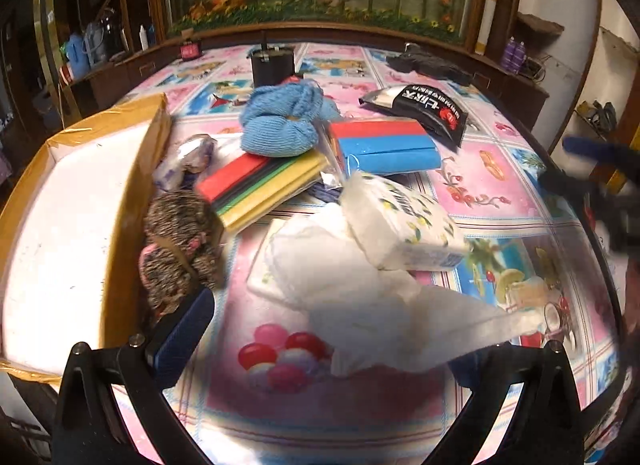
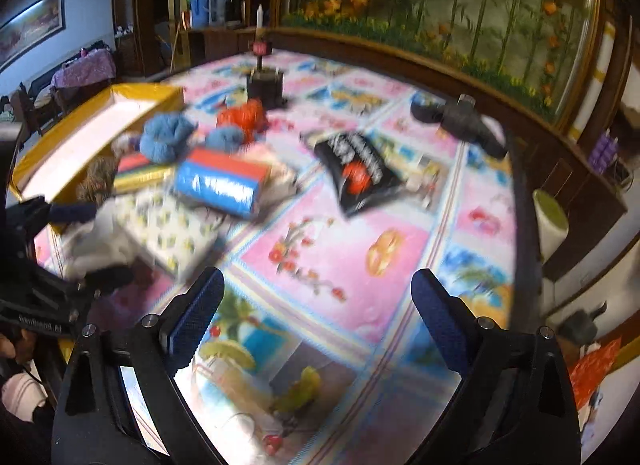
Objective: Organize soft objects
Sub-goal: 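Grasp the white cloth with the left gripper while the right gripper grasps the black snack bag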
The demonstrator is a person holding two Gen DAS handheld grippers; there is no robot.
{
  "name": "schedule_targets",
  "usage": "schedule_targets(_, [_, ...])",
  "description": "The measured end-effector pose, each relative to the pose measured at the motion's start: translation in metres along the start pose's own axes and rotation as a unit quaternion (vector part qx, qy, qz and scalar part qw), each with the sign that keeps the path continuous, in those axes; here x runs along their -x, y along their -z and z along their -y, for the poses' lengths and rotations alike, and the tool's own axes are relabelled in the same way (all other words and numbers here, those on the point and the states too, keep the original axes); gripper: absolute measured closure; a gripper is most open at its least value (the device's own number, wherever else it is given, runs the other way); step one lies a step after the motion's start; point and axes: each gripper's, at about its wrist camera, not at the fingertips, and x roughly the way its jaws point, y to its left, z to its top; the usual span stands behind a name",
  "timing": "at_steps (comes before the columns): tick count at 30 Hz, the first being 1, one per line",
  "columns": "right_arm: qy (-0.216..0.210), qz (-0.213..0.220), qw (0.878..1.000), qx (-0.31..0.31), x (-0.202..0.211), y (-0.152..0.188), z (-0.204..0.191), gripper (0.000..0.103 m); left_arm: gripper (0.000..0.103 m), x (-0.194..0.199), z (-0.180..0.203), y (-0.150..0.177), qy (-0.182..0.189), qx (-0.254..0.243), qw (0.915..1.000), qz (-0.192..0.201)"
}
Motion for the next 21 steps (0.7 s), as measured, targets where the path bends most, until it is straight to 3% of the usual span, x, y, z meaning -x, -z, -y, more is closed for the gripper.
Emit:
schedule_targets(2, [0.011,0.012,1.0,-0.006,0.0,-0.019,0.006,0.007,0.001,0.006,-0.005,0.002,0.0,-0.005,0.9999,0.012])
schedule_targets(4, [-0.005,0.013,1.0,-0.017,-0.013,-0.043,0.013,0.007,0.001,0.004,-0.009,0.002,0.01,-0.008,0.9998,0.014])
schedule_targets(7, [-0.022,-0.006,0.999,-0.034,-0.062,-0.076,0.027,0.009,0.001,0.007,-0.015,0.005,0.042,0.001,0.9989,0.023])
schedule_targets(8, [-0.017,-0.003,0.999,-0.038,-0.076,-0.082,0.03,0.017,0.001,0.007,-0.016,0.005,0.043,0.002,0.9988,0.024])
schedule_targets(11, [-0.036,0.0,0.999,-0.037,-0.111,-0.099,0.037,0.017,0.001,0.007,-0.015,0.01,0.054,0.0,0.9983,0.022])
schedule_targets(13, [-0.048,-0.044,0.997,-0.04,-0.135,-0.104,0.037,0.017,0.001,0.007,-0.018,0.015,0.074,0.007,0.997,0.021])
schedule_targets(16, [-0.01,-0.035,0.999,-0.009,-0.15,-0.1,0.034,0.017,0.001,0.008,-0.022,0.018,0.093,0.02,0.9953,0.015])
schedule_targets(18, [-0.031,-0.059,0.998,0.0,-0.16,-0.094,0.034,0.017,0.001,0.01,-0.022,0.018,0.103,0.028,0.9942,0.016])
schedule_targets(21, [0.0,-0.058,0.998,0.02,-0.164,-0.084,0.033,0.02,0.001,0.013,-0.015,0.015,0.102,0.021,0.9944,0.015])
